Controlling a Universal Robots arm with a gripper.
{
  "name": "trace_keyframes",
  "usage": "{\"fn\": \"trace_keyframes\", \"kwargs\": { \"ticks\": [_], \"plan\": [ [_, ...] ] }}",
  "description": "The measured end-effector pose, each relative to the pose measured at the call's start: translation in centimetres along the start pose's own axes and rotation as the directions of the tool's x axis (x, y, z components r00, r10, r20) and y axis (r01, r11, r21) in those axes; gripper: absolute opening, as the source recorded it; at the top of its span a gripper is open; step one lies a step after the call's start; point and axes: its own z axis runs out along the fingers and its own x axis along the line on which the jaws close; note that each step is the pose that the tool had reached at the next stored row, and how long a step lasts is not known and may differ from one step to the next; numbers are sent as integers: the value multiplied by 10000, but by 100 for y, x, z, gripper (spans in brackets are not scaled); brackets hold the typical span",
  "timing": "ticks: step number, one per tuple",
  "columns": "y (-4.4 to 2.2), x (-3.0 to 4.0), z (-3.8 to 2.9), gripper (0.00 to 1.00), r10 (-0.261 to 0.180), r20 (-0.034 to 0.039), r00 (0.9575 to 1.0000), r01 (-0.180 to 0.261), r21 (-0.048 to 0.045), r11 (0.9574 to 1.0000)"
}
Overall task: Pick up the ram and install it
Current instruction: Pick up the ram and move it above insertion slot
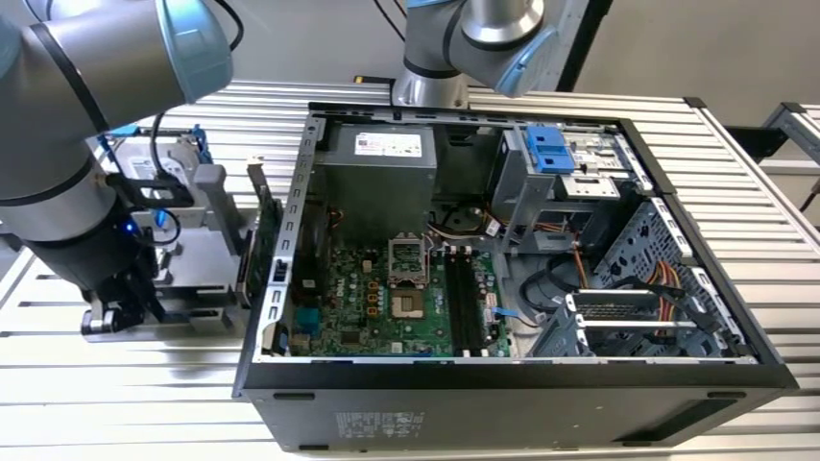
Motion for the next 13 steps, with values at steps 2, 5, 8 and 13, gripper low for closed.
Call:
{"fn": "trace_keyframes", "kwargs": {
  "ticks": [2,5,8,13],
  "plan": [
    [0,0,-26,0,1,0,10000,-1,0,10000],
    [0,0,-68,0,1,0,10000,-1,1,10000],
    [0,0,-105,0,1,-1,10000,-1,0,10000],
    [0,0,-162,0,1,0,10000,-1,0,10000]
  ]
}}
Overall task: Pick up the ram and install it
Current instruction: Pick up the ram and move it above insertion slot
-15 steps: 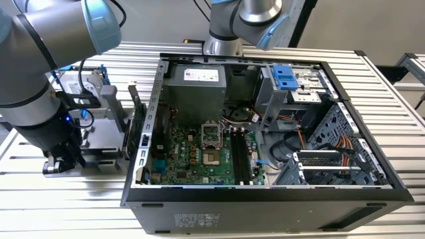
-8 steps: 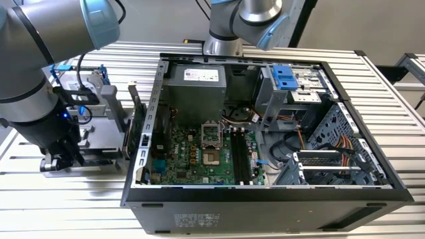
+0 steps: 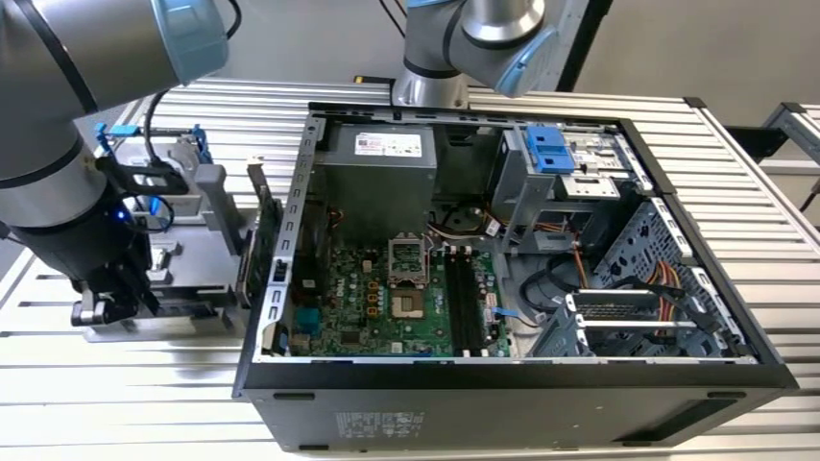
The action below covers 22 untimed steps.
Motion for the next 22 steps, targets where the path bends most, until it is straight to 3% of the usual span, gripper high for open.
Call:
{"fn": "trace_keyframes", "kwargs": {
  "ticks": [16,22],
  "plan": [
    [0,0,-85,0,12,-2,10000,-12,-2,10000],
    [0,1,-129,0,259,22,9997,-259,2,9997]
  ]
}}
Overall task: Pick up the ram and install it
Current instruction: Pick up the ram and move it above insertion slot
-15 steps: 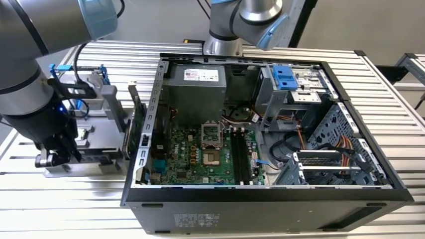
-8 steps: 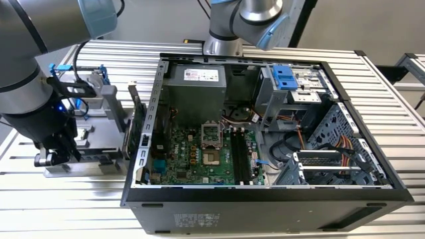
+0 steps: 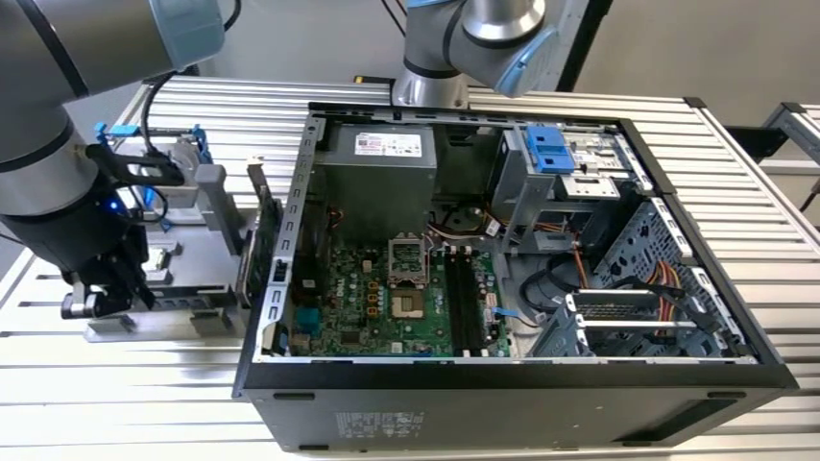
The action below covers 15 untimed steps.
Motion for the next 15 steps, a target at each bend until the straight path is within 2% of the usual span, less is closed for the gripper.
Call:
{"fn": "trace_keyframes", "kwargs": {
  "ticks": [15],
  "plan": [
    [0,0,-164,0,312,55,9995,-312,2,9995]
  ]
}}
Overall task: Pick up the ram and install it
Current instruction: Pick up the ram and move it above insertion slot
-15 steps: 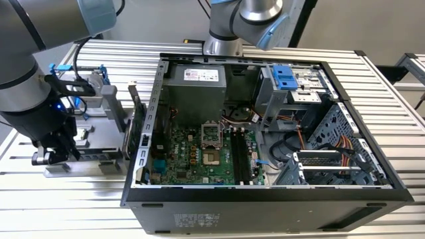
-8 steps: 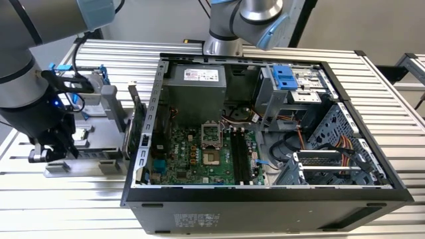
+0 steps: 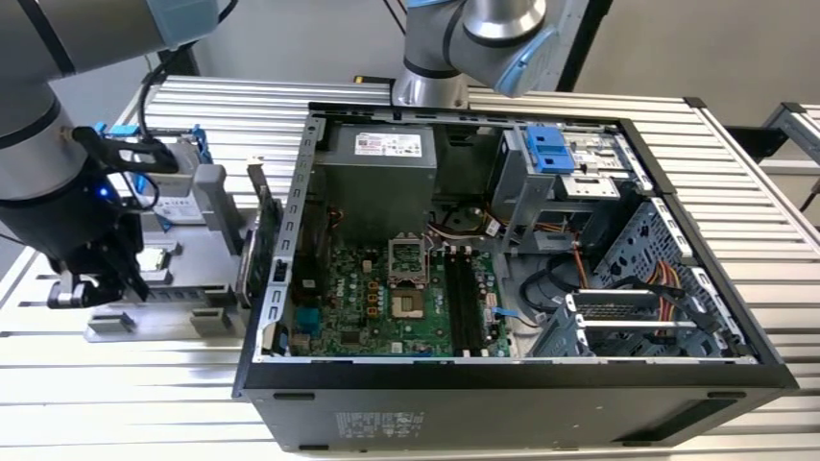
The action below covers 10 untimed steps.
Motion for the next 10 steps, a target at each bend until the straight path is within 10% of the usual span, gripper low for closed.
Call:
{"fn": "trace_keyframes", "kwargs": {
  "ticks": [10],
  "plan": [
    [0,-1,-98,0,308,22,9995,-308,2,9995]
  ]
}}
